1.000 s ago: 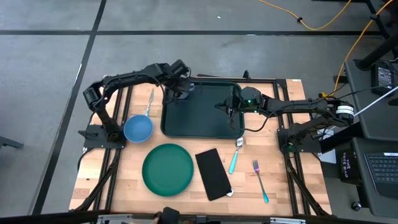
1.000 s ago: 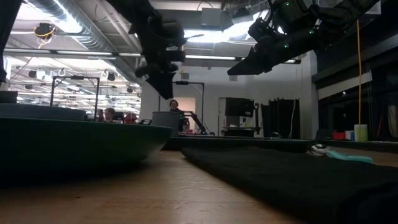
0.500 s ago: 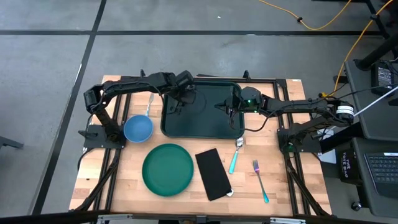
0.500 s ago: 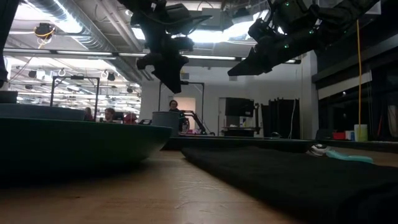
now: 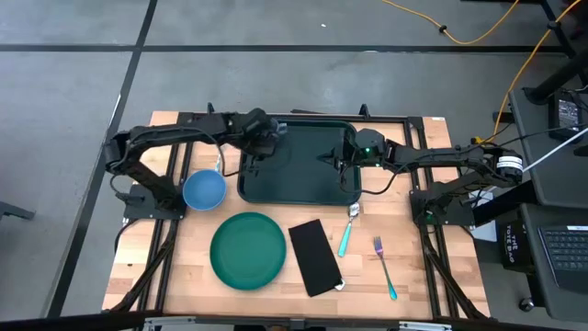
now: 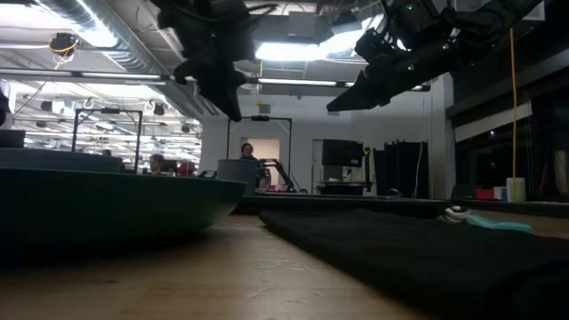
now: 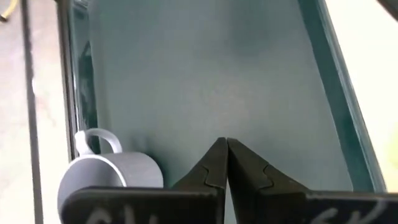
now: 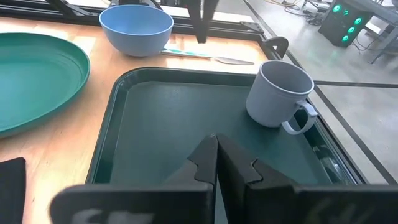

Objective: Set up tray
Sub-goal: Put the green plate to the bottom of the gray cup on the black tray

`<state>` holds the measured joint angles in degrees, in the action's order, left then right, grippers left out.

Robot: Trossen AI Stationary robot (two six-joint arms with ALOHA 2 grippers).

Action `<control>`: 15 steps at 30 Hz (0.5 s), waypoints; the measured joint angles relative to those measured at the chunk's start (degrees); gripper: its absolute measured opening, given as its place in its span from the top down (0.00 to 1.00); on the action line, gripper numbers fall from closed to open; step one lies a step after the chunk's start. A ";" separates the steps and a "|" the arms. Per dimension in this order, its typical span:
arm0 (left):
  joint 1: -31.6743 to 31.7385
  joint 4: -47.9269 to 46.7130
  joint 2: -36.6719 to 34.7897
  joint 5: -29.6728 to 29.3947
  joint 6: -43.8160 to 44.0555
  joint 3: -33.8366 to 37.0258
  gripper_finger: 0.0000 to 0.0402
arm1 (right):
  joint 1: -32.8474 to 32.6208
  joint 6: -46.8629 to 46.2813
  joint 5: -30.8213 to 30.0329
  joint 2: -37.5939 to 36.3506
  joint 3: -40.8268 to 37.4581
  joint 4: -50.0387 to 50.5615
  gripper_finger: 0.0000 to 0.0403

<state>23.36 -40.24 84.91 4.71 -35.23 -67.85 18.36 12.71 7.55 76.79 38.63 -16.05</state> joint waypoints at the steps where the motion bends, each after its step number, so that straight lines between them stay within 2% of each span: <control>1: -0.09 1.15 -1.39 -0.01 0.09 1.45 1.00 | -0.02 0.00 0.00 0.00 0.00 -0.02 0.97; 8: -0.07 8.90 -11.93 -0.11 4.74 11.59 0.99 | -0.02 -0.20 0.00 0.00 0.00 -0.08 0.97; 15: -1.97 13.85 -18.68 -0.17 10.16 16.06 0.99 | -0.02 -0.40 0.00 0.00 0.00 -1.08 0.97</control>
<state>21.38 -26.39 66.23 4.54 -25.07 -51.79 18.35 12.31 7.55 76.79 38.63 -17.13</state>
